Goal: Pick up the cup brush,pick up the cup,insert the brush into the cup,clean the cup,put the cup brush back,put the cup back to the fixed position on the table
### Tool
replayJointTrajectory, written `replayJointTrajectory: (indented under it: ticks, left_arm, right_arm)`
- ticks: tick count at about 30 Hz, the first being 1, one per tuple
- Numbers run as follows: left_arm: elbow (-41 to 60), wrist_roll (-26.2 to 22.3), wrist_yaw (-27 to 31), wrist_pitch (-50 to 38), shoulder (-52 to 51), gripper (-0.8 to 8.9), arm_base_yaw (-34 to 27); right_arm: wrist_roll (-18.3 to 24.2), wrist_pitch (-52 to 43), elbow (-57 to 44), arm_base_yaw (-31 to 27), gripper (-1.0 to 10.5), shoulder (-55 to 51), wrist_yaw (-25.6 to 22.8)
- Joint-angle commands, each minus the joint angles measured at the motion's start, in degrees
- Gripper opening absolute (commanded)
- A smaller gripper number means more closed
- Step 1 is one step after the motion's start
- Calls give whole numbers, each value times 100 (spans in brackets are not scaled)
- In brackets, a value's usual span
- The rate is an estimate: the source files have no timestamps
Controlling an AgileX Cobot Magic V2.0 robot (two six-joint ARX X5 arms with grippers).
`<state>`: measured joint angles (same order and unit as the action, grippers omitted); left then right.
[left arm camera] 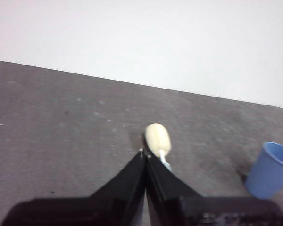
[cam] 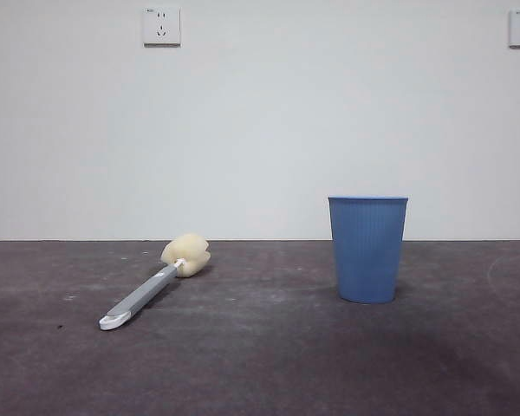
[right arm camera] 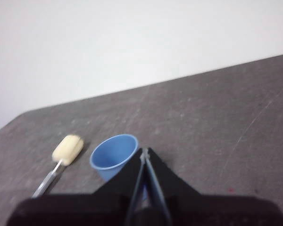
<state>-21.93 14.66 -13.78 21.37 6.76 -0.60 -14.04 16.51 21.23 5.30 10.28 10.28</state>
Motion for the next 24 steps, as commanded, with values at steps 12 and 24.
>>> replayJointTrajectory:
  ticks: [12, 24]
  left_arm:
    - [-1956, -1666, -1930, 2271, 1537, -7, -13]
    - [-2559, -2341, -2813, 3611, 2216, 0, -7]
  right_arm:
    - [1873, 3080, 2577, 9, -11, 1978, 2153]
    - [2511, 4793, 3073, 13, 8, 2693, 2402]
